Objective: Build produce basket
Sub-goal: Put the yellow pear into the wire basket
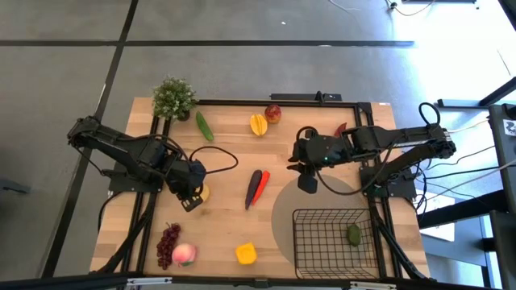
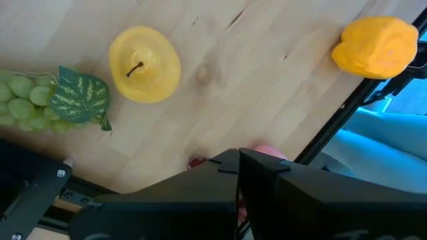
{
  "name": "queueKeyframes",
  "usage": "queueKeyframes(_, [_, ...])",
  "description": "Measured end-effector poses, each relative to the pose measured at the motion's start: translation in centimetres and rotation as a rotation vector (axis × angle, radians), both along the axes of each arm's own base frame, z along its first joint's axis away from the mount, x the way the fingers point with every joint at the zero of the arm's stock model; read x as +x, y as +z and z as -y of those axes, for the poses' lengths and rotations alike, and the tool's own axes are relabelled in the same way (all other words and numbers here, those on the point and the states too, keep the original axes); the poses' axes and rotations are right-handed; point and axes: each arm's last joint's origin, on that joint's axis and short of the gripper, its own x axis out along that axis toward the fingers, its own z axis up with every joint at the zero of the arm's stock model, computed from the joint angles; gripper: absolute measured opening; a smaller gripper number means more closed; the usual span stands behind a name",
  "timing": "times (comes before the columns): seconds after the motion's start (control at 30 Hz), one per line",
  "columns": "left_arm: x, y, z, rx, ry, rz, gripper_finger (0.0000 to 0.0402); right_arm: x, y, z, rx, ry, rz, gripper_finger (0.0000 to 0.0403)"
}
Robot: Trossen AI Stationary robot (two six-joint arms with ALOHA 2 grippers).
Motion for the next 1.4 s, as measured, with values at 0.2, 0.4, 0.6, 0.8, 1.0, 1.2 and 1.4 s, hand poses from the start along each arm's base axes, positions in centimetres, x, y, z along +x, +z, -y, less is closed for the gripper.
queueKeyframes(0.2, [0.10,-0.02,-0.27,0.070,0.081,0.020,0.0000,0.01,0.02,0.05,-0.013,-0.010,0.003,0.0090])
queueKeyframes(0.4, [0.25,-0.02,-0.68,0.119,0.151,0.036,0.0000,0.02,0.03,0.04,-0.009,-0.013,0.005,0.0089])
queueKeyframes(0.6, [0.25,-0.03,-0.65,0.123,0.152,0.038,0.0000,0.02,0.03,0.04,-0.009,-0.013,0.006,0.0089])
queueKeyframes(0.8, [0.22,-0.03,-0.59,0.127,0.137,0.040,0.0000,0.02,0.03,0.04,-0.009,-0.013,0.005,0.0089])
queueKeyframes(1.0, [0.22,-0.03,-0.57,0.132,0.106,0.043,0.0000,0.02,0.03,0.04,-0.010,-0.012,0.005,0.0090])
queueKeyframes(1.2, [0.21,-0.03,-0.53,0.094,0.168,0.025,0.0000,0.02,0.03,0.04,-0.010,-0.012,0.005,0.0090])
queueKeyframes(1.4, [0.27,-0.01,-0.55,0.095,0.164,0.032,0.0005,0.02,0.03,0.04,-0.009,-0.013,0.005,0.0090])
